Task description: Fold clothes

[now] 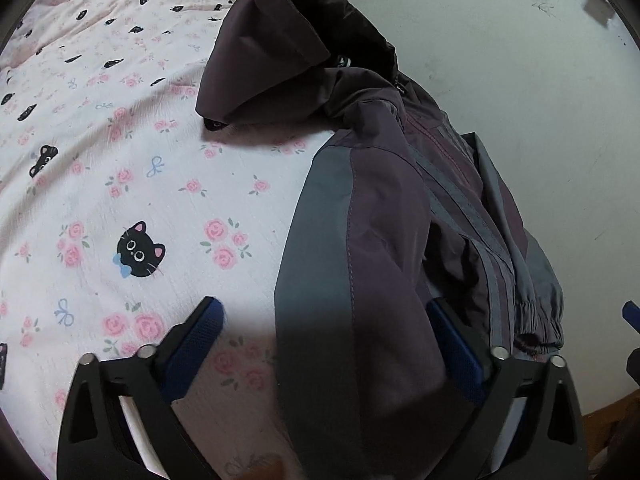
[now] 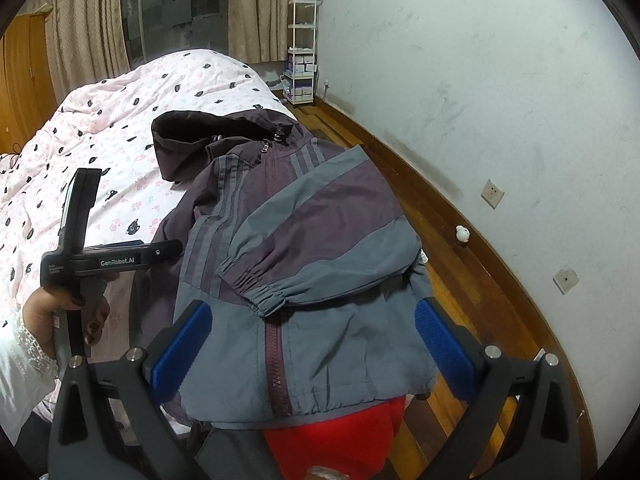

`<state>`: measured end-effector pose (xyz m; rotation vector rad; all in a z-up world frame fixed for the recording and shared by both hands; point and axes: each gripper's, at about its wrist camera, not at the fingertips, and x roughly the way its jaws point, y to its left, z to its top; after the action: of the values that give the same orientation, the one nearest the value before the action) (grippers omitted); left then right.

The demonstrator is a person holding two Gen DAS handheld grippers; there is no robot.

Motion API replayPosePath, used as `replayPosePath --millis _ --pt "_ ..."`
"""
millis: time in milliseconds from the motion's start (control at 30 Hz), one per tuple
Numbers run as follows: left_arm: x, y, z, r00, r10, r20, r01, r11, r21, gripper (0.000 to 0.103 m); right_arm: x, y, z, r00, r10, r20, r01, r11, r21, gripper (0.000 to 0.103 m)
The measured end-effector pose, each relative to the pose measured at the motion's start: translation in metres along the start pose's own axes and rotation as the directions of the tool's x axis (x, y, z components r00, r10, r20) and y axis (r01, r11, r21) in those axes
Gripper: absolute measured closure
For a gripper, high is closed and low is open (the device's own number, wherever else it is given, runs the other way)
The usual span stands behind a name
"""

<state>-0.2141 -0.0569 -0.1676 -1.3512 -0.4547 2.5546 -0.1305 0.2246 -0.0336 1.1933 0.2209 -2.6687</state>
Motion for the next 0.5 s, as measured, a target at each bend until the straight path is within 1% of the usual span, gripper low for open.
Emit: replayPosePath --millis 33,67,133,267,300,333,367,400,433,467,500 --pt "0.0 -0.001 -0.001 1.0 0.004 -0.002 -0.004 1.0 0.002 0.018 0.001 0.001 0.0 1.0 0.001 -0.003 -0.001 1.0 -0.001 0.0" --pt "0.0 -0.001 -0.001 1.0 0.007 -0.004 -0.007 1.0 0.004 0.021 0.001 0.001 0.001 1.0 0.002 -0.005 -0.002 1.0 -0.002 0.0" --pt "0.0 -0.003 -0.002 1.0 0.0 -0.009 0.0 1.0 0.007 0.033 0.001 0.002 0.002 1.0 0.001 -0.004 -0.001 1.0 -0.005 0.0" --pt "0.004 -0.001 0.005 0.999 -0.022 -0.031 0.022 1.0 -0.01 0.038 -0.002 0.005 0.005 1.0 0.001 0.005 -0.001 1.0 -0.011 0.0" --pt "0.005 0.001 0.005 0.999 -0.03 -0.036 0.03 0.999 -0.015 0.042 -0.002 0.006 0.006 1.0 0.001 0.008 -0.001 1.0 -0.012 0.0" --pt "0.006 0.0 0.005 0.998 -0.044 -0.044 0.043 0.999 -0.019 0.05 -0.003 0.007 0.007 1.0 0.001 0.011 -0.001 1.0 -0.013 0.0" --pt "0.006 -0.001 0.006 0.997 -0.056 -0.051 0.055 0.998 -0.02 0.055 -0.004 0.008 0.008 1.0 0.001 0.013 -0.001 1.0 -0.014 0.0" --pt "0.006 -0.002 0.006 0.996 -0.067 -0.058 0.066 0.998 -0.02 0.064 -0.005 0.009 0.008 1.0 0.001 0.015 -0.001 1.0 -0.018 0.0" --pt "0.005 -0.004 0.006 0.996 -0.066 -0.06 0.066 0.998 -0.015 0.069 -0.006 0.011 0.009 1.0 0.002 0.016 -0.002 1.0 -0.021 0.0" --pt "0.004 -0.005 0.006 0.996 -0.067 -0.063 0.066 0.998 -0.011 0.072 -0.007 0.012 0.009 1.0 0.003 0.016 -0.002 1.0 -0.023 0.0" --pt "0.002 -0.006 0.006 0.995 -0.075 -0.065 0.074 0.997 -0.014 0.083 -0.008 0.013 0.01 1.0 0.003 0.017 -0.003 1.0 -0.024 0.0"
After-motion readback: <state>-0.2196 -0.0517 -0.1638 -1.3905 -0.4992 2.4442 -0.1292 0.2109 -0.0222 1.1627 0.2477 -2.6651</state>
